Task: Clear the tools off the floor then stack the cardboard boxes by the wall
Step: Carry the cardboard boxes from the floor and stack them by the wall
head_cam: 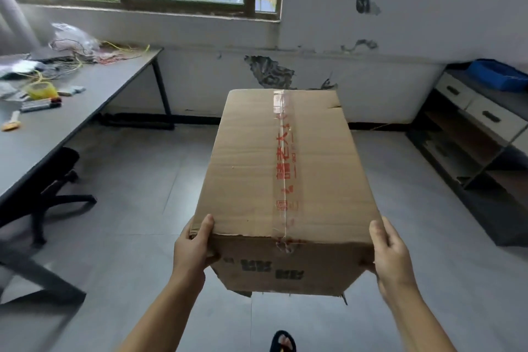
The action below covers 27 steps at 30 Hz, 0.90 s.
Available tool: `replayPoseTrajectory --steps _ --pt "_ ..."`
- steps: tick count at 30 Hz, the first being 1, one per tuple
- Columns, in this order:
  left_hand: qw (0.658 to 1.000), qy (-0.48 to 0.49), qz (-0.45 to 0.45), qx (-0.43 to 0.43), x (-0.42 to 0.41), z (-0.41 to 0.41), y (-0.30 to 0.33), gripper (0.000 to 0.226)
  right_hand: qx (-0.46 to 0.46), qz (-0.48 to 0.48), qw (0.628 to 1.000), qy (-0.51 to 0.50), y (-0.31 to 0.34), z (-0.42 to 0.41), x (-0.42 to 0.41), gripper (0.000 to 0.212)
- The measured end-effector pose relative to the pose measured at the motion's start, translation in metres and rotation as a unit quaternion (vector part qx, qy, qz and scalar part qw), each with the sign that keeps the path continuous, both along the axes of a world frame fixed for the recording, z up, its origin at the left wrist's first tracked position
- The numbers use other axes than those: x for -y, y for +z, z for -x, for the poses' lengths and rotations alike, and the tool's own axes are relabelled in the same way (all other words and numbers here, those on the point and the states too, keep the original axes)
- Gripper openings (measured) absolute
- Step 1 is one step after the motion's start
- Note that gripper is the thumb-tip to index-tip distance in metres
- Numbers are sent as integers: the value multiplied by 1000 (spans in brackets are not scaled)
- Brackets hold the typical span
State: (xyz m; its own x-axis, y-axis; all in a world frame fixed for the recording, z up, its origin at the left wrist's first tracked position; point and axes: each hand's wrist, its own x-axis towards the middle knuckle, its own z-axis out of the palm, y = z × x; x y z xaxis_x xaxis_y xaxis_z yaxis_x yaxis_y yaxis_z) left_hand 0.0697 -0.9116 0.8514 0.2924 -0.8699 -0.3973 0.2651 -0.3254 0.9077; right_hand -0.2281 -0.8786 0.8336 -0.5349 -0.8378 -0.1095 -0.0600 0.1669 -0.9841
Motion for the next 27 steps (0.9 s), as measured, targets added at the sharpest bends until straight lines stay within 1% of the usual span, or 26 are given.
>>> replayPoseTrajectory --steps 7,11,16,19,22,27 --pt "996 89 -1 -5 140 -16 -11 21 23 -1 997 77 -16 -17 190 38" --pt "992 123 -8 3 225 -29 -2 21 28 -12 992 119 -7 -33 294 41" --pt "987 159 2 0 314 -48 4 16 30 -18 986 161 -3 -55 399 43" --pt "986 168 7 -8 372 -67 0 20 28 -15 985 169 -3 -73 458 40" --pt "986 167 13 -14 440 -90 -11 28 19 -15 986 167 -8 -97 520 42" --pt "989 148 9 -20 570 -148 -29 40 15 -25 991 128 -22 -154 633 44"
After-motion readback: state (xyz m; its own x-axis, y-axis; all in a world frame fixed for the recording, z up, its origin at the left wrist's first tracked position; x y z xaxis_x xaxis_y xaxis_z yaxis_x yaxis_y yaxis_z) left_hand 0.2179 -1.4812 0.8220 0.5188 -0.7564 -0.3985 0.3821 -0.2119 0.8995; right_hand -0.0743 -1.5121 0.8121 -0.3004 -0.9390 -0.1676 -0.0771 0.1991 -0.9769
